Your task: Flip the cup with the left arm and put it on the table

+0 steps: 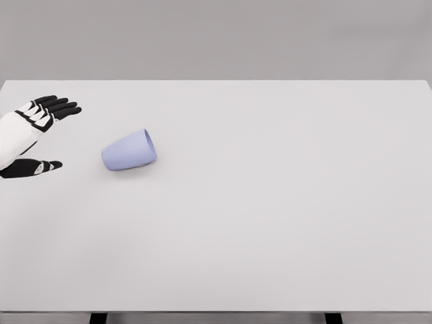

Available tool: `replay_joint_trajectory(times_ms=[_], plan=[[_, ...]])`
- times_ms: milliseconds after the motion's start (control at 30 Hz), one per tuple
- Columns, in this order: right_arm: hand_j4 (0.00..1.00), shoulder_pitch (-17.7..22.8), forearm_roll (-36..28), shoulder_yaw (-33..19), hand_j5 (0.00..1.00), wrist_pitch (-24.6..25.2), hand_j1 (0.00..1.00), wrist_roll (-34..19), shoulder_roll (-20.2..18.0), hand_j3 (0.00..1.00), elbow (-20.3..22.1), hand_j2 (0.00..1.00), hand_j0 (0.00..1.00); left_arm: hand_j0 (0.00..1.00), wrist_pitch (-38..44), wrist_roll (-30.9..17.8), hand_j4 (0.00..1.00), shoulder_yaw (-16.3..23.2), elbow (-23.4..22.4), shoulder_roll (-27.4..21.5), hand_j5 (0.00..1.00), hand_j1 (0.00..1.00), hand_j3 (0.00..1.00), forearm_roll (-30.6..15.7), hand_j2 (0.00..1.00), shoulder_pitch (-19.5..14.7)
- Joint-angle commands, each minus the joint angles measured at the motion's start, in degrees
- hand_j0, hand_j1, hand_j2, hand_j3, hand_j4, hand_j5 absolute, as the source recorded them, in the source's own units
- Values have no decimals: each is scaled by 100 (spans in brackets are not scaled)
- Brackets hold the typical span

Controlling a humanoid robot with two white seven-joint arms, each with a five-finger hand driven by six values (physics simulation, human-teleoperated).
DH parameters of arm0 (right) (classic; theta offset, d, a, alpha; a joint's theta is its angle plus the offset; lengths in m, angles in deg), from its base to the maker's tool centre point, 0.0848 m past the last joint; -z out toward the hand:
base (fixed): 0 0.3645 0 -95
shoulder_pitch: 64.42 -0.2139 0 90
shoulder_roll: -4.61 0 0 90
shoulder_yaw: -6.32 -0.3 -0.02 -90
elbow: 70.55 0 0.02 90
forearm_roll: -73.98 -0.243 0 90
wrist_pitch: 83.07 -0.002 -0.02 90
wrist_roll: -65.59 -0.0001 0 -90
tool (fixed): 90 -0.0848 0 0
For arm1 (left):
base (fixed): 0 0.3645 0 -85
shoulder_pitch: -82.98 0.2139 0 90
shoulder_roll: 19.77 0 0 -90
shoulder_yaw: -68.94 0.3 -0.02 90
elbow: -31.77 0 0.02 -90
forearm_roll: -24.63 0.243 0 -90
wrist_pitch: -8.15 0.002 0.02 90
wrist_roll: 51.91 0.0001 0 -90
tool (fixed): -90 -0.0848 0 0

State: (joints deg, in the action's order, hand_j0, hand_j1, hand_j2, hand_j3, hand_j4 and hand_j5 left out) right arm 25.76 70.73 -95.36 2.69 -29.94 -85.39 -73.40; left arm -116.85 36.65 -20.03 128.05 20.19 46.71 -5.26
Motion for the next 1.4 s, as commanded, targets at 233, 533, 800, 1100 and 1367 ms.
replay_joint_trajectory(times_ms=[233,533,800,1100,1367], plan=[[100,9,8,25,100,11,100,-1,0,100,-22,100,100,100,0,4,100,-7,5,3,100,100,100,-37,100,-26],[100,9,8,25,100,11,100,-1,0,100,-22,100,100,99,0,-584,99,-51,198,-94,99,99,99,-195,99,-219],[100,9,8,25,100,11,100,-1,0,100,-22,100,100,99,229,-3356,99,28,505,107,99,99,99,-2296,99,-1151],[100,9,8,25,100,11,100,-1,0,100,-22,100,100,100,4229,-3356,100,1627,505,706,100,100,100,-2454,100,-2206],[100,9,8,25,100,2,100,-1,0,100,-22,100,100,100,4852,-3356,100,1874,505,662,100,100,100,-2516,100,-2487]])
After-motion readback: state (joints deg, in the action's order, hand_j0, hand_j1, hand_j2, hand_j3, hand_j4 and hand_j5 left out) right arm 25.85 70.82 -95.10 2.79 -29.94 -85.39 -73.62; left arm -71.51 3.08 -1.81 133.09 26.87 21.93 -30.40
